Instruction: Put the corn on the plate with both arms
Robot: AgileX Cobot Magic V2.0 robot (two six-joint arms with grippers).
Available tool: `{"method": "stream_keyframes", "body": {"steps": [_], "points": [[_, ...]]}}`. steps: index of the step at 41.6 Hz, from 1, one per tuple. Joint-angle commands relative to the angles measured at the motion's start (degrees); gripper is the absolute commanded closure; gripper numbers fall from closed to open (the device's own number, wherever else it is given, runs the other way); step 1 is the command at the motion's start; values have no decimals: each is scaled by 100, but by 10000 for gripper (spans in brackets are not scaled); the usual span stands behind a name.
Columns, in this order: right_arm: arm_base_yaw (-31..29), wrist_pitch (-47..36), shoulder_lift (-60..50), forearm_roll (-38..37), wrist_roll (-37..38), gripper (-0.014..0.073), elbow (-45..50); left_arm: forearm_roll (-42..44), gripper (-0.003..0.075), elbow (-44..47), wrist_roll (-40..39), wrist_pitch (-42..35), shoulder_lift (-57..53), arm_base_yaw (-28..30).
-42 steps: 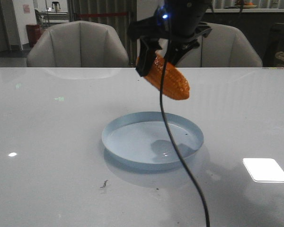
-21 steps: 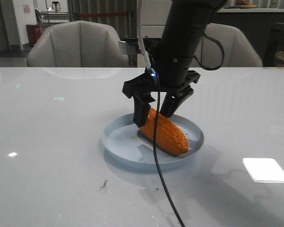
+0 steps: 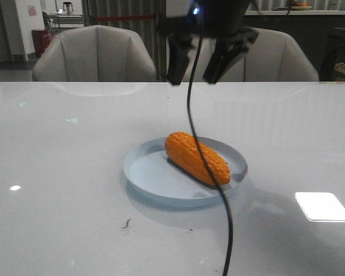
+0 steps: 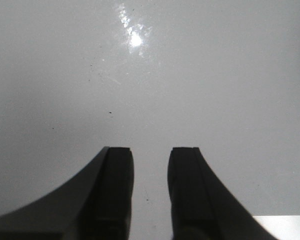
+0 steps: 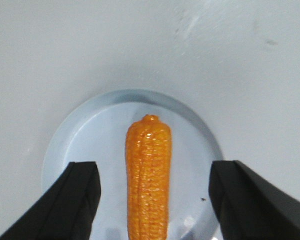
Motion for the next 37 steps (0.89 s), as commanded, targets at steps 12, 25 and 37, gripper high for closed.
{"method": "stream_keyframes", "body": {"steps": [12, 25, 37], "points": [[-1629, 226, -2644, 76, 77, 25, 653, -45, 460, -151, -54, -261, -134, 11], [-3304, -1015, -5107, 76, -107, 25, 3975, -45, 460, -151, -54, -261, -134, 11], [-3416, -1419, -6610, 81, -218, 25, 5863, -45, 460, -151, -54, -281, -134, 11]]}}
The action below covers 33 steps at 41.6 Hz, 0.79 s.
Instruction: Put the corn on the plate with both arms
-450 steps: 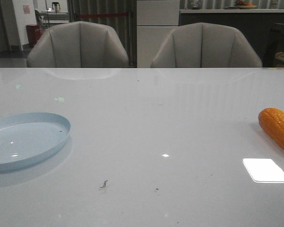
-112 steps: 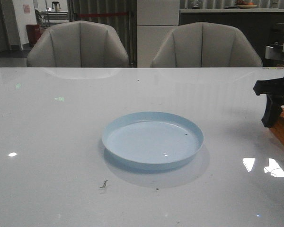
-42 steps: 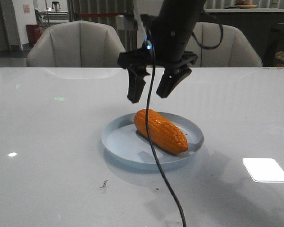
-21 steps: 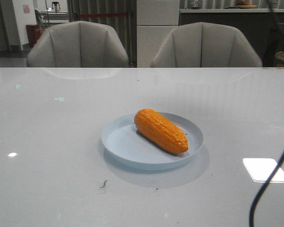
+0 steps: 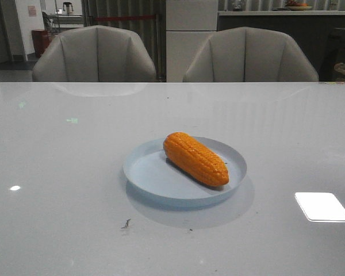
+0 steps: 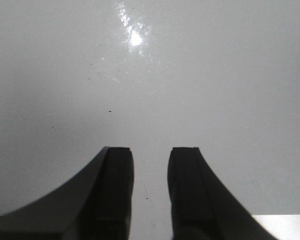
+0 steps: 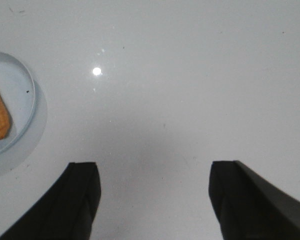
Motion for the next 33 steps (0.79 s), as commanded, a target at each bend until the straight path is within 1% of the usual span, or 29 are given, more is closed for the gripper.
{"method": "stream_keyframes", "body": {"steps": [1, 8, 11, 16, 33], "points": [[-26, -435, -321, 84, -83, 25, 139, -45, 460, -151, -48, -299, -134, 11], [-26, -264, -388, 84, -83, 25, 200, -56, 465, -151, -48, -303, -134, 11], [-26, -239, -388, 84, -83, 25, 200, -56, 506, -151, -48, -315, -134, 11], [-26, -239, -388, 84, -83, 25, 200, -56, 627, -151, -48, -302, -134, 11], [-26, -239, -388, 84, -83, 25, 200, -94, 627, -151, -48, -270, -134, 11]]}}
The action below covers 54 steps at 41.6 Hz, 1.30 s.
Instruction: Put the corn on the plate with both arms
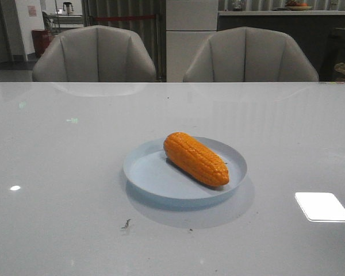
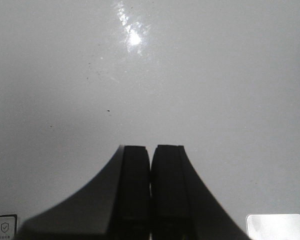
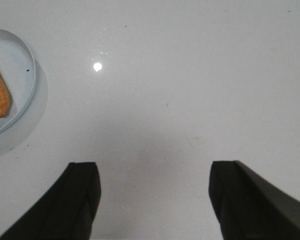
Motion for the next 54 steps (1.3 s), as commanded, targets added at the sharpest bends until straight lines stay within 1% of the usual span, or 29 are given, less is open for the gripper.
{"method": "stream_keyframes", "body": {"steps": [1, 11, 15, 26, 31, 35, 42, 54], "points": [[-26, -308, -42, 79, -57, 25, -143, -69, 627, -151, -40, -284, -134, 11], [-26, -308, -42, 79, -57, 25, -143, -69, 627, -151, -40, -284, -144, 11], [-26, -309, -42, 79, -57, 25, -143, -84, 627, -151, -40, -307, -317, 11], [-26, -276, -42, 79, -57, 25, -143, -113, 626, -112, -40, -307, -1439, 11], [-26, -268, -42, 79, -57, 25, -143, -140, 627, 110, -40, -448, -2090, 11], [-26, -230, -42, 79, -57, 25, -143, -186, 627, 457, -40, -737, -2717, 11], [-26, -216, -42, 79, -57, 25, -143, -304, 627, 1282, -40, -1535, -3855, 11], [-26, -216, -42, 79, -57, 25, -143, -304, 627, 2677, -40, -2698, -5109, 11]]}}
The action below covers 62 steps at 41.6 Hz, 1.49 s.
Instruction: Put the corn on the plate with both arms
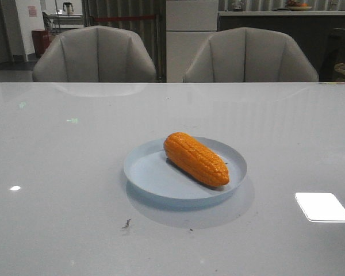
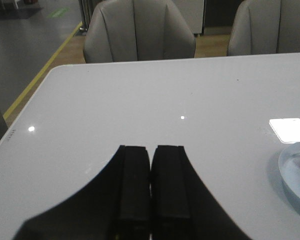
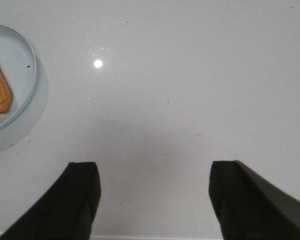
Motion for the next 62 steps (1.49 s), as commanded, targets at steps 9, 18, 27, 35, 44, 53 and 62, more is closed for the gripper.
{"method": "stream_keyframes", "body": {"steps": [9, 18, 27, 35, 44, 53, 62], "points": [[-26, -279, -42, 70, -57, 25, -143, -67, 627, 1368, -40, -2149, -850, 11], [-26, -279, -42, 70, -57, 25, -143, -67, 627, 2415, -40, -3111, -1844, 11], [-26, -258, -42, 70, -57, 25, -143, -67, 626, 2915, -40, -3537, -1798, 11], [-26, -258, -42, 70, -57, 25, -143, -67, 627, 2940, -40, -3295, -1798, 11], [-26, -258, -42, 70, -57, 25, -143, -67, 627, 2940, -40, -3295, -1787, 11], [-26, -258, -42, 70, -57, 25, -143, -67, 627, 2940, -40, -3295, -1787, 11], [-26, -259, -49, 70, -57, 25, -133, -67, 627, 2940, -40, -3295, -1787, 11]]}}
